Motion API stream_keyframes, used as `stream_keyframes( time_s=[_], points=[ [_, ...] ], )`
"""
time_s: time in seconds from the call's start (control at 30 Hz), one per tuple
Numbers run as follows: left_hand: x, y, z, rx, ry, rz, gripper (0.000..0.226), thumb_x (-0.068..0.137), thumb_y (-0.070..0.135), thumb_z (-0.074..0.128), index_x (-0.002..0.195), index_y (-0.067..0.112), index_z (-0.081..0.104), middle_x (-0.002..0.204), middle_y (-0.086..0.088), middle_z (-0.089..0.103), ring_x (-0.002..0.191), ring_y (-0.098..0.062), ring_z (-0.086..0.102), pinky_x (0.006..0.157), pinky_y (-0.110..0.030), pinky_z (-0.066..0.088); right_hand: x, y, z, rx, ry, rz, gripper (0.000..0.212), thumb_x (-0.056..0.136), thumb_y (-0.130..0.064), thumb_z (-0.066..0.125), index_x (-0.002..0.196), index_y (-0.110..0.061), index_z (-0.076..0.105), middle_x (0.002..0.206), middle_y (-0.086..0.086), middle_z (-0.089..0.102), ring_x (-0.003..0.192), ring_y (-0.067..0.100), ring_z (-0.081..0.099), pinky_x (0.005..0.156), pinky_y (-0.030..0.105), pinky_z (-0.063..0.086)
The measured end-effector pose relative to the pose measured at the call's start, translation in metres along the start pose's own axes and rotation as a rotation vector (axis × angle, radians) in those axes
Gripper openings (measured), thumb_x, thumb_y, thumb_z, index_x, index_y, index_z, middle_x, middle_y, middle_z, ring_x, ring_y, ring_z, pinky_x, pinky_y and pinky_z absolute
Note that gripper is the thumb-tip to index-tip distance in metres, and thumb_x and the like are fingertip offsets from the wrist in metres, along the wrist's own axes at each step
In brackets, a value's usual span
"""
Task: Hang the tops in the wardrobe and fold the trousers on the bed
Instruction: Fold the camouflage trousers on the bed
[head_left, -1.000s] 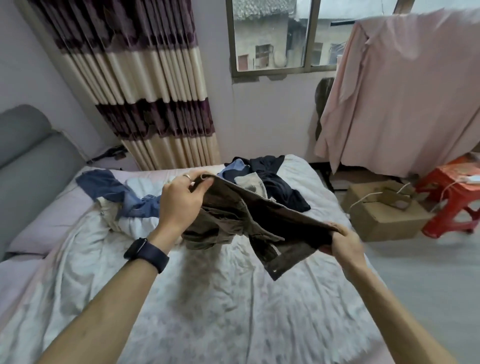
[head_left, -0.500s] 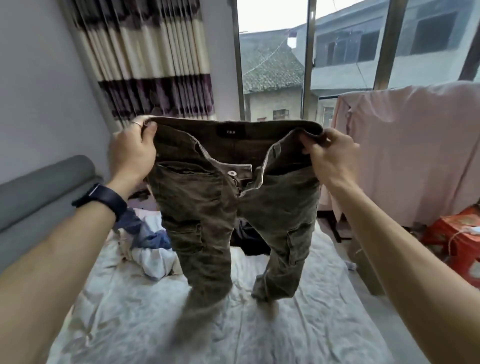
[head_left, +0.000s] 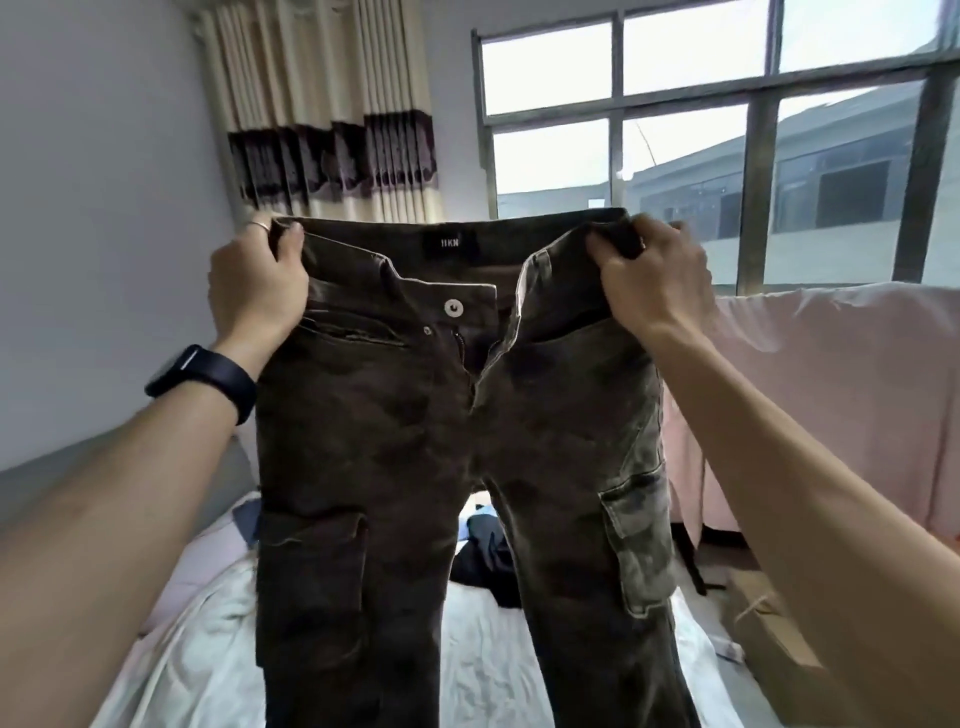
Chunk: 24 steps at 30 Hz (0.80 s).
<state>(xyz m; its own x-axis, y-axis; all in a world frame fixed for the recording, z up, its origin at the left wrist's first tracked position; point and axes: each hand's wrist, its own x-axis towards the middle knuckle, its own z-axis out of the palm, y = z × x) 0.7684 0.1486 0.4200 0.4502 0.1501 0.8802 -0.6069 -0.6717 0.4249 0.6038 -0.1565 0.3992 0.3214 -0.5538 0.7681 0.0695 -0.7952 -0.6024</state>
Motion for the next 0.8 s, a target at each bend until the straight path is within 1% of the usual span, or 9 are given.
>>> stream_keyframes(
  time_s=[0.13, 0.23, 0.27, 0.37, 0.5, 0.57, 0.67, 0.73, 0.8],
  points=[
    [-0.005, -0.003, -0.027, -0.126, -0.027, 0.057, 0.034, 0.095, 0.039, 0.054, 0.090, 0.008, 0.067, 0.080, -0.007, 0.066, 0.076, -0.022, 0.055, 0.065, -0.028, 0.036, -0.008, -0.005, -0.021, 0.033, -0.047, -0.018, 0.029, 0.095, -0.052, 0.059, 0.102, -0.025, 0.068, 0.090, -0.006, 0.063, 0.085, 0.021, 0.056, 0.075, 0.032, 0.041],
    [-0.012, -0.013, -0.043, -0.255, -0.076, 0.022, 0.031, 0.088, 0.043, 0.060, 0.075, 0.017, 0.070, 0.063, 0.009, 0.061, 0.068, -0.011, 0.055, 0.055, -0.013, 0.037, -0.012, -0.004, -0.039, 0.074, -0.166, 0.014, 0.029, 0.093, -0.049, 0.062, 0.099, -0.022, 0.070, 0.089, -0.006, 0.068, 0.085, 0.018, 0.064, 0.077, 0.032, 0.050],
    [-0.015, -0.017, -0.048, -0.325, -0.099, -0.009, 0.028, 0.086, 0.045, 0.062, 0.072, 0.023, 0.071, 0.060, 0.013, 0.063, 0.067, -0.009, 0.056, 0.057, -0.012, 0.039, -0.014, -0.003, -0.045, 0.095, -0.198, 0.035, 0.032, 0.092, -0.049, 0.063, 0.102, -0.020, 0.073, 0.091, -0.006, 0.070, 0.085, 0.015, 0.066, 0.078, 0.032, 0.053],
    [-0.036, -0.028, -0.059, -0.520, -0.149, -0.089, 0.016, 0.083, 0.046, 0.068, 0.073, 0.036, 0.075, 0.065, 0.019, 0.069, 0.070, -0.010, 0.064, 0.070, -0.029, 0.049, -0.027, 0.003, -0.056, 0.146, -0.232, 0.073, 0.033, 0.085, -0.051, 0.067, 0.104, -0.026, 0.077, 0.088, -0.012, 0.073, 0.084, 0.010, 0.067, 0.077, 0.032, 0.055],
    [-0.077, -0.038, -0.053, -0.582, -0.203, -0.159, 0.015, 0.082, 0.043, 0.069, 0.073, 0.034, 0.076, 0.070, 0.013, 0.071, 0.072, -0.013, 0.064, 0.072, -0.035, 0.049, -0.053, 0.022, -0.053, 0.116, -0.244, 0.102, 0.020, 0.077, -0.057, 0.068, 0.075, -0.038, 0.074, 0.067, -0.027, 0.068, 0.065, -0.009, 0.063, 0.059, 0.020, 0.046],
    [-0.094, -0.044, -0.044, -0.566, -0.241, -0.211, 0.017, 0.079, 0.048, 0.069, 0.074, 0.033, 0.076, 0.074, 0.007, 0.071, 0.076, -0.015, 0.064, 0.075, -0.041, 0.052, -0.063, 0.036, -0.045, 0.119, -0.254, 0.128, 0.020, 0.076, -0.054, 0.069, 0.070, -0.035, 0.072, 0.069, -0.019, 0.072, 0.070, -0.002, 0.067, 0.068, 0.029, 0.055],
    [-0.116, -0.051, -0.026, -0.478, -0.313, -0.256, 0.017, 0.076, 0.054, 0.066, 0.072, 0.040, 0.074, 0.067, 0.017, 0.070, 0.068, -0.003, 0.064, 0.072, -0.035, 0.051, -0.076, 0.062, -0.029, 0.072, -0.291, 0.159, 0.029, 0.075, -0.055, 0.069, 0.075, -0.027, 0.074, 0.076, -0.010, 0.074, 0.081, 0.016, 0.072, 0.078, 0.040, 0.060],
    [-0.131, -0.062, -0.012, -0.448, -0.405, -0.283, 0.020, 0.079, 0.050, 0.067, 0.076, 0.031, 0.075, 0.078, 0.007, 0.075, 0.079, -0.015, 0.071, 0.081, -0.043, 0.058, -0.089, 0.082, -0.019, 0.019, -0.329, 0.193, 0.034, 0.072, -0.062, 0.066, 0.079, -0.030, 0.074, 0.080, -0.009, 0.075, 0.084, 0.018, 0.072, 0.080, 0.042, 0.060],
    [-0.148, -0.076, 0.002, -0.454, -0.477, -0.322, 0.021, 0.081, 0.045, 0.068, 0.078, 0.025, 0.074, 0.088, -0.006, 0.076, 0.089, -0.030, 0.072, 0.090, -0.053, 0.056, -0.106, 0.102, -0.008, -0.030, -0.373, 0.205, 0.038, 0.074, -0.066, 0.065, 0.090, -0.033, 0.076, 0.086, -0.008, 0.076, 0.086, 0.020, 0.072, 0.081, 0.043, 0.060]
  ],
)
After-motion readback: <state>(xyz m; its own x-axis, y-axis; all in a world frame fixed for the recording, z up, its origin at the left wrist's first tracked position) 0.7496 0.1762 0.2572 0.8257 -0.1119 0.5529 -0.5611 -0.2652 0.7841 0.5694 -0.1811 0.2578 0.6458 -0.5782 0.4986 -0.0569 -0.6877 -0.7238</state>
